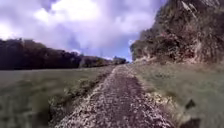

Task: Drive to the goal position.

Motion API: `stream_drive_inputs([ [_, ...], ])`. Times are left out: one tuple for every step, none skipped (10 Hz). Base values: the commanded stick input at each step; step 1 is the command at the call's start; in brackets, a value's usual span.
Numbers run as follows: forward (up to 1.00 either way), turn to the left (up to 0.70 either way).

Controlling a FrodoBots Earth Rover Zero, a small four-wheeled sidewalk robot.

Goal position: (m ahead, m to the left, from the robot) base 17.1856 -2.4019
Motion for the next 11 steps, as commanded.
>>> stream_drive_inputs([
  [0.85,-0.26],
  [0.85,-0.31],
  [0.85,-0.33],
  [0.85,-0.32],
  [0.85,0.00],
  [0.85,0.00],
  [0.85,0.00],
  [0.85,0.00],
  [0.85,0.00],
  [0.85,0.00],
  [0.85,0.00],
])
